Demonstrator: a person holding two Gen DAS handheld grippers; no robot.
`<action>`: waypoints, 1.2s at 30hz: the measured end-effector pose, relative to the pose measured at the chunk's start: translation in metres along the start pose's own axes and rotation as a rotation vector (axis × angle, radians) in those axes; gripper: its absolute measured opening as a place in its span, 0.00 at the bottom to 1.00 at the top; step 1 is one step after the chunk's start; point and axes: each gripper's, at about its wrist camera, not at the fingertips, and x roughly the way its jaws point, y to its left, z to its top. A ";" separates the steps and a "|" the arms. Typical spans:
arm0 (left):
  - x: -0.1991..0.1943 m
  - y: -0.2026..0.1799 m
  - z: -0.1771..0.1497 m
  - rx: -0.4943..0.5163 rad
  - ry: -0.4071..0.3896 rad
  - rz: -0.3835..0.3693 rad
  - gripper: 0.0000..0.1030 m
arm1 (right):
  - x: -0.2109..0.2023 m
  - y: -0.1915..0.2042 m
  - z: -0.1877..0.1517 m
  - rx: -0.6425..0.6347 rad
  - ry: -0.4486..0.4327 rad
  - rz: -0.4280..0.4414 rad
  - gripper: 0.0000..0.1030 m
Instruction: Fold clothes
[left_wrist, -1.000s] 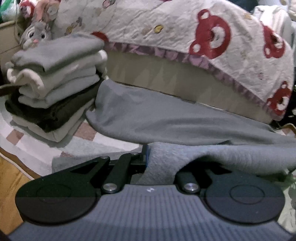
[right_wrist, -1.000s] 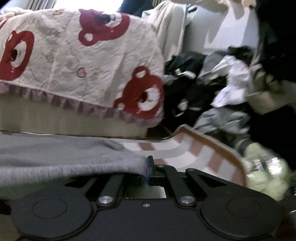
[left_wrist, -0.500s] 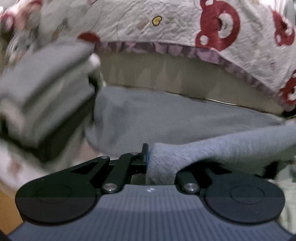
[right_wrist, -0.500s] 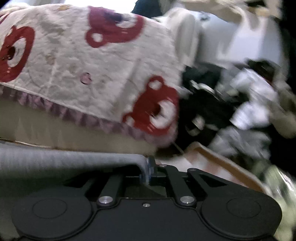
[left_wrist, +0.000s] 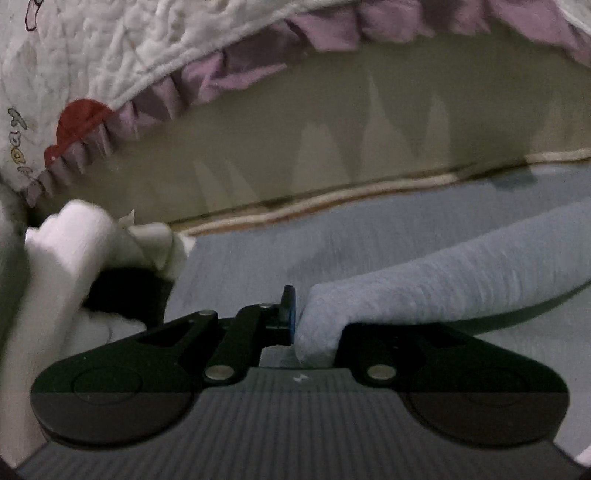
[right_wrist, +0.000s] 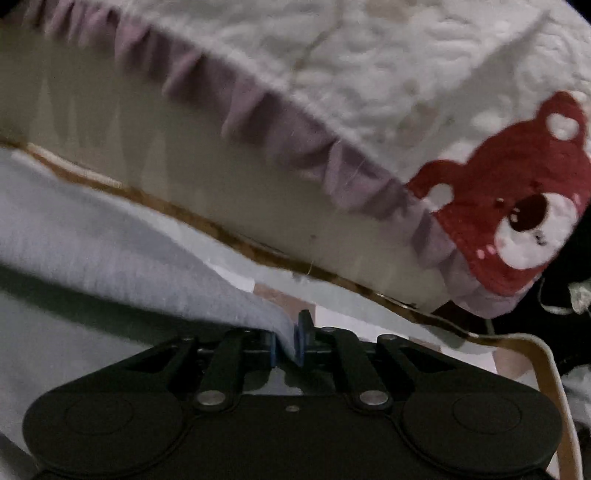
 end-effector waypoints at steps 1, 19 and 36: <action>0.001 0.000 0.009 0.003 -0.024 0.009 0.12 | 0.002 0.001 0.001 -0.015 0.002 -0.008 0.07; 0.029 0.009 -0.001 0.256 -0.023 -0.125 0.62 | 0.037 -0.024 0.012 -0.044 0.194 -0.135 0.42; 0.067 0.033 0.028 -0.057 0.106 0.013 0.64 | -0.089 0.159 0.062 0.035 -0.051 0.776 0.60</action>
